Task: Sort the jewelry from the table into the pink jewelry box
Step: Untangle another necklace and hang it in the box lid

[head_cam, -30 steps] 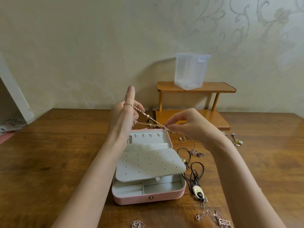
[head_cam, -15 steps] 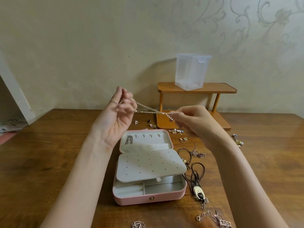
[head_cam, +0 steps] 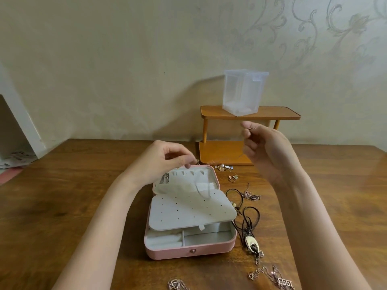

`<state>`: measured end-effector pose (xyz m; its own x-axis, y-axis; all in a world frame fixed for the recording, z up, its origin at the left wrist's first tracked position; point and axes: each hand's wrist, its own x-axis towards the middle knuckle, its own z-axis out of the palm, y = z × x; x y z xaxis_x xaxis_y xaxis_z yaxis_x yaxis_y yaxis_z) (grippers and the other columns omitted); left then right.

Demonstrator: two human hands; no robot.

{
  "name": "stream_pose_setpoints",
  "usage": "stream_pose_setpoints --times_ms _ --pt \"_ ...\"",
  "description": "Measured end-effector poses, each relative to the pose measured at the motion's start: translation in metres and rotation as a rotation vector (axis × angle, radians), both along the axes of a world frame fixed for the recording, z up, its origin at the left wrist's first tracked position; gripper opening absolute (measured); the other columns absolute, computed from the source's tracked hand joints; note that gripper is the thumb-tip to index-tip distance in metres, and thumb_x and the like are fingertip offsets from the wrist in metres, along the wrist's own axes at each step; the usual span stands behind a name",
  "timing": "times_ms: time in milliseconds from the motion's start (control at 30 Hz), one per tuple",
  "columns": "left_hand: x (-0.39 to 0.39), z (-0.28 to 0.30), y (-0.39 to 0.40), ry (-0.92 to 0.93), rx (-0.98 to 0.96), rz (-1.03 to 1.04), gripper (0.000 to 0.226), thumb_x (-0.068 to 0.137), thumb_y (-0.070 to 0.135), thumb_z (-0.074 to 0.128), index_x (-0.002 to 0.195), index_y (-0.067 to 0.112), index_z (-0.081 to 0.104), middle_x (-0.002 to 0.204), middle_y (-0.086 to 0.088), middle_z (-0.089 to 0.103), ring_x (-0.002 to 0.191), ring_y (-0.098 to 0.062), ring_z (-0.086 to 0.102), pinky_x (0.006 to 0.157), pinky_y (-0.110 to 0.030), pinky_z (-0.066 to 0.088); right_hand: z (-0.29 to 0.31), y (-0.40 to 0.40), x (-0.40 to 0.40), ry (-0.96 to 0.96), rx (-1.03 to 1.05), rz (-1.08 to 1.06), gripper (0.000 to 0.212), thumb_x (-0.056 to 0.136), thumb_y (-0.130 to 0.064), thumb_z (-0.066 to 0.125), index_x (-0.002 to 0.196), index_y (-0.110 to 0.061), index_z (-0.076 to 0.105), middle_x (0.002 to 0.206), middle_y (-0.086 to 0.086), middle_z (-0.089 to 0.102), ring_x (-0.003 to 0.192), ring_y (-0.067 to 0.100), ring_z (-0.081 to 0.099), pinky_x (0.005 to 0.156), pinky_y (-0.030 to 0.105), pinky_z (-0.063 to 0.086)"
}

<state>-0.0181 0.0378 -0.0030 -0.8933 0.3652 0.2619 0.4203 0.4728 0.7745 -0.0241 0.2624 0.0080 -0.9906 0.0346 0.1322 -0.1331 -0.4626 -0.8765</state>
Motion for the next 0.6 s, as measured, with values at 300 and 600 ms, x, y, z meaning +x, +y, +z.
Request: stream_pose_setpoints --times_ms 300,600 --pt "-0.010 0.007 0.020 -0.006 0.117 -0.034 0.035 0.087 0.031 0.062 0.121 0.027 0.057 0.116 0.013 0.063 0.105 0.002 0.058 0.085 -0.015 0.046 0.045 -0.036 0.007 0.159 0.844 0.196 0.026 0.094 0.000 0.043 0.090 -0.007 0.068 0.075 0.005 0.066 0.075 0.014 0.060 0.071 0.024 0.051" --pt "-0.016 0.000 -0.008 -0.325 0.347 -0.010 0.027 0.088 0.039 0.056 0.112 0.026 0.059 0.112 0.008 0.066 0.105 -0.005 0.061 0.091 -0.022 0.045 0.071 -0.070 -0.027 0.378 1.192 -0.032 0.035 0.088 0.003 0.041 0.074 -0.020 0.063 0.068 -0.006 0.066 0.066 0.012 0.055 0.066 0.026 0.047"
